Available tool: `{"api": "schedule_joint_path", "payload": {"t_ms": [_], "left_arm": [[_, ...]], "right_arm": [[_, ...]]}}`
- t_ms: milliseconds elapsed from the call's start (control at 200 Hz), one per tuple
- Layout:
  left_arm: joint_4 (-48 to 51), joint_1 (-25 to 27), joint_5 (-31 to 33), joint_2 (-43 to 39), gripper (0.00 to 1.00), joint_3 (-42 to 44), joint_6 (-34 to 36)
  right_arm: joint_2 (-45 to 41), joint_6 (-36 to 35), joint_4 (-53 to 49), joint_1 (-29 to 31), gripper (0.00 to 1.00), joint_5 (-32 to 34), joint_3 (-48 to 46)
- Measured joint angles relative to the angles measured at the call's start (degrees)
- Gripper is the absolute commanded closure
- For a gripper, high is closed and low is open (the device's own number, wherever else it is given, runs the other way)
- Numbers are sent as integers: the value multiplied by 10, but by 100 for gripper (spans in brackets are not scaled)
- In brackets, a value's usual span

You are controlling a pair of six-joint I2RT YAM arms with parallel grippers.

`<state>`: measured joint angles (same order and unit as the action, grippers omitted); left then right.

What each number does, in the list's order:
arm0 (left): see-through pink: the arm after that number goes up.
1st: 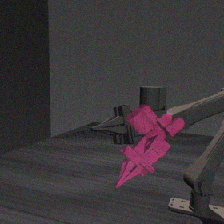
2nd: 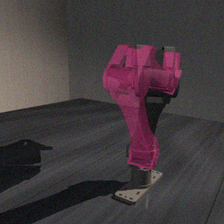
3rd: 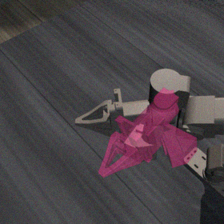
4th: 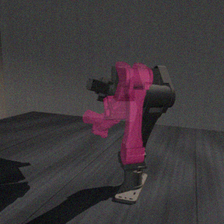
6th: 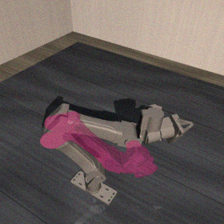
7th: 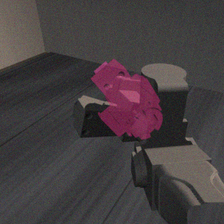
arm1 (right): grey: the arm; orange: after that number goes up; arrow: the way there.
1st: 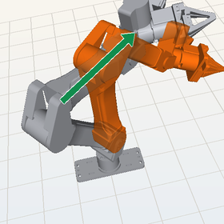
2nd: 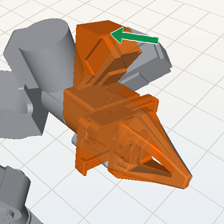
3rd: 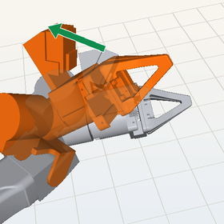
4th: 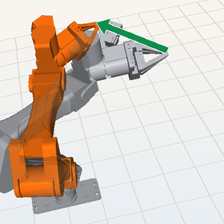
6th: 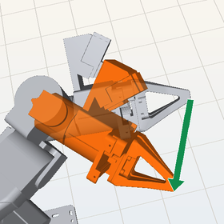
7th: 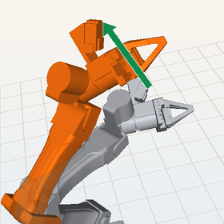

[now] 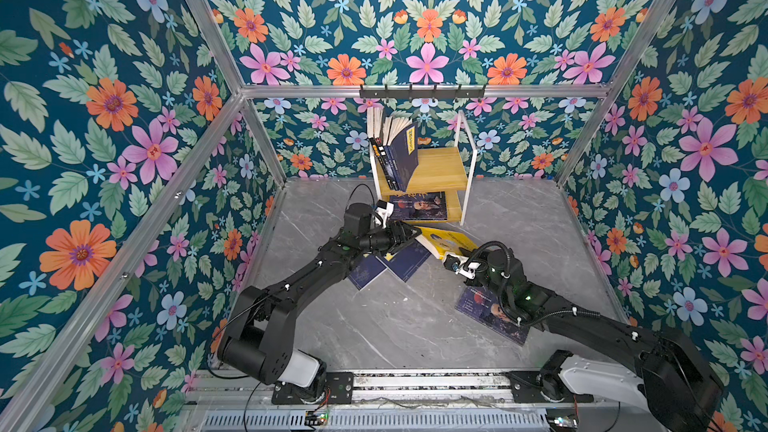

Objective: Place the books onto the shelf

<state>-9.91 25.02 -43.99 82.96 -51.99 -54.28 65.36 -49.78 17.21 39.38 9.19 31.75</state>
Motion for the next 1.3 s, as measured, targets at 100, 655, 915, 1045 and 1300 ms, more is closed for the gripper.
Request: {"api": "schedule_joint_path", "payload": {"t_ms": [100,655,915,1045,1300], "left_arm": [[41,-34,28,-27,42,10,48],[143,-226,113,-169,26,43,229],[147,-270,157,-177,18,59,304],[160,-275,170,-172,13,25,339],[188,-280,231,-176,10,5,422]], "right_arm": [[-3,3,-23,-1,100,1,13],[107,-35,-71,16,100,53,162],[184,-60,-72,21,100,103,230],[221,-64,-71,22,100,123,257],[312,-81,-51,23,100,137,325]]}}
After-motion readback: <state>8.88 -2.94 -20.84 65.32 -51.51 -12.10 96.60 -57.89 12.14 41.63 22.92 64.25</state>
